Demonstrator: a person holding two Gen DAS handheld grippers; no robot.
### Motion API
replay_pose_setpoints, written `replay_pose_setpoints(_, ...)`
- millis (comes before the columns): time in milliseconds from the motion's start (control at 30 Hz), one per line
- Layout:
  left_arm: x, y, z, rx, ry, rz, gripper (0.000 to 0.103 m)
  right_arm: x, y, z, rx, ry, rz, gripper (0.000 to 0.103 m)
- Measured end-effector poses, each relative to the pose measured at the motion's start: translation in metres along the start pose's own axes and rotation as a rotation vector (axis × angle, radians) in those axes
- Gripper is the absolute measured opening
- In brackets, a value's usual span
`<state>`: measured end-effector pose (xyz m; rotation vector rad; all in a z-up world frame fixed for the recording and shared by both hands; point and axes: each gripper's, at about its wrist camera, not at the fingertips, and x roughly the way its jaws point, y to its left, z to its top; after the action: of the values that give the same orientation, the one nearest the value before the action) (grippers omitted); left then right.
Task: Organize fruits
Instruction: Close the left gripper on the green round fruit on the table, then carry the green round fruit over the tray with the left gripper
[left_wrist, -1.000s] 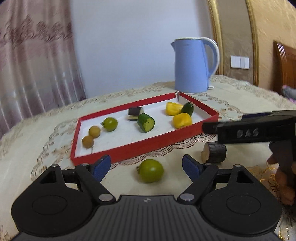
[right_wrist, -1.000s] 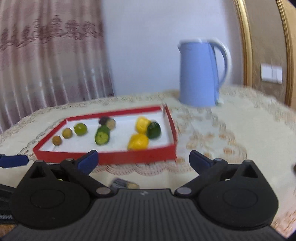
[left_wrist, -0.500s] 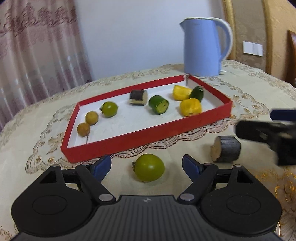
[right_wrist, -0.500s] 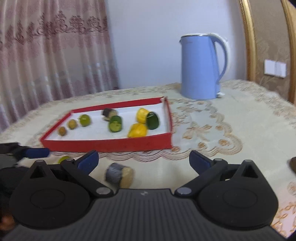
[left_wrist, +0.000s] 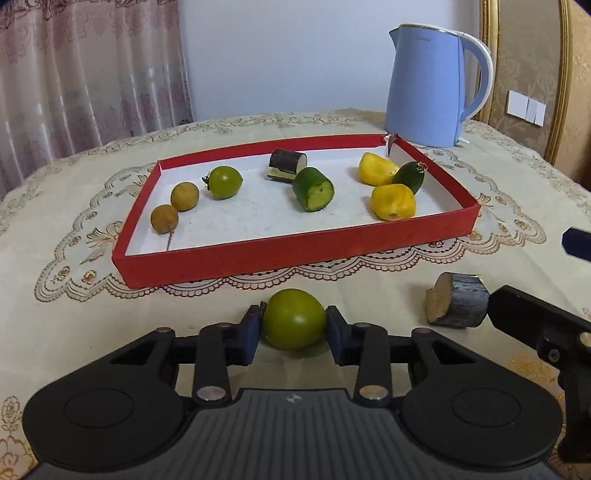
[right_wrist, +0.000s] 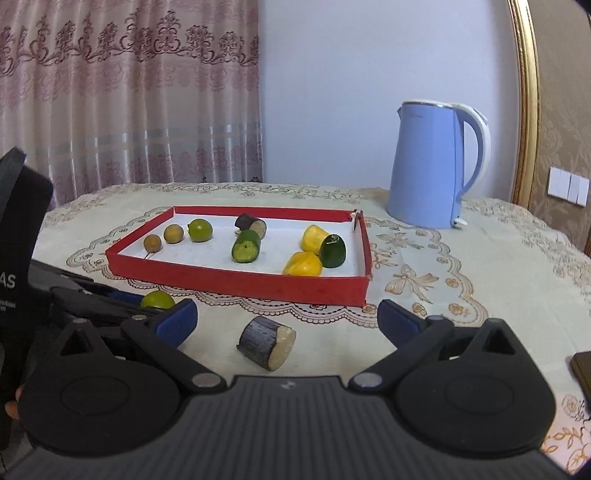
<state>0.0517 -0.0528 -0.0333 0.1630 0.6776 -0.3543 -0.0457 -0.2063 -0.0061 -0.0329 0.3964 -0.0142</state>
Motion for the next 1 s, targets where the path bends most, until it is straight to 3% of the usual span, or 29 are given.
replay_pose_setpoints(167,-0.003,0.004,0.0,-0.022,-0.004,0.007,0.036,0.001,0.006,-0.002,-0.051,0.005,-0.028,0.103)
replay_pose_setpoints(400,-0.005,0.015,0.005,-0.044,-0.006,0.071,0.036,0.001,0.003,-0.002,-0.025,0.016,-0.028,0.103)
replay_pose_setpoints(1000,-0.014,0.033,0.033,-0.042,-0.058,0.154,0.036,0.002,0.0,-0.001,-0.002,0.014,-0.022,0.103)
